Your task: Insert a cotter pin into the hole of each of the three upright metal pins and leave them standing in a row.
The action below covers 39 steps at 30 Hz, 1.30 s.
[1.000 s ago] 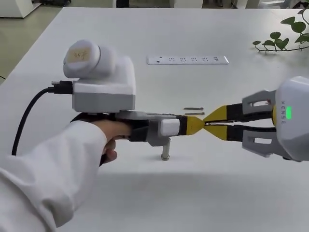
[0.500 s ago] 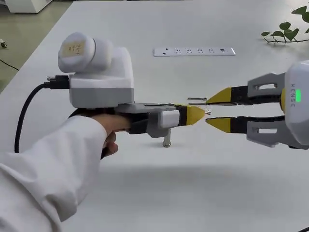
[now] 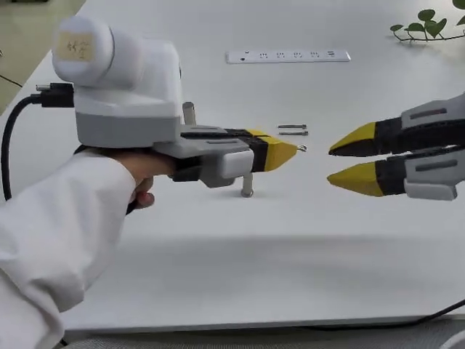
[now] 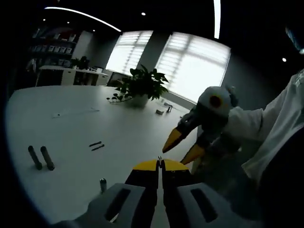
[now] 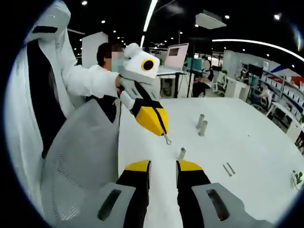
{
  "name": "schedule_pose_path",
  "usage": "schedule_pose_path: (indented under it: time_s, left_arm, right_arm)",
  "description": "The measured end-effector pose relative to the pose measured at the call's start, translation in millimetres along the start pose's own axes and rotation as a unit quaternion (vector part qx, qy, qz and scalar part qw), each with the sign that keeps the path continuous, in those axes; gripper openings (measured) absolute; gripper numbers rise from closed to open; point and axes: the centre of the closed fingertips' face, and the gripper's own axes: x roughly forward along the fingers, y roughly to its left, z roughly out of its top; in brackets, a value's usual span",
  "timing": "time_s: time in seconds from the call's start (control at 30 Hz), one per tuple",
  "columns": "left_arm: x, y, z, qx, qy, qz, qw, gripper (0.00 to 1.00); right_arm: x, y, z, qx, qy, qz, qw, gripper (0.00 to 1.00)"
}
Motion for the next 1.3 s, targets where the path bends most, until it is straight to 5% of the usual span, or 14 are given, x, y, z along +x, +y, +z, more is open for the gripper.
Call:
schedule_pose_path:
  time_s: [0.07,0.13,0.27,0.5,1.0,1.3]
  left_arm:
    - [-1.1,-3.2,0.2,0.022,0.007,-0.009,0.9997,0.0]
    - [-1.4,-4.1,-1.1,0.034,0.014,-0.012,0.9993,0.0]
    - [-1.5,-8.1,-4.3,0.064,0.026,-0.021,0.9974,0.0]
    - [-0.3,-19.1,-9.3,0.091,0.036,-0.041,0.9943,0.0]
    - [4.4,-41.1,-15.9,0.136,0.04,-0.066,0.9877,0.0]
    - [-1.0,-28.6,-23.6,0.128,0.044,-0.049,0.9895,0.0]
  right_arm:
    - [0.9,1.0,0.8,0.032,0.002,0.021,0.9993,0.18]
    - [3.1,-2.2,2.9,0.024,0.0,0.023,0.9994,0.23]
    - [8.2,18.1,6.1,0.062,0.002,0.104,0.9926,0.21]
    - [21.5,11.0,6.9,0.071,0.007,0.09,0.9934,0.14]
    - [28.7,33.9,8.8,0.06,0.019,0.129,0.9897,0.0]
    - [33.1,36.6,9.2,0.023,0.019,0.124,0.9918,0.0]
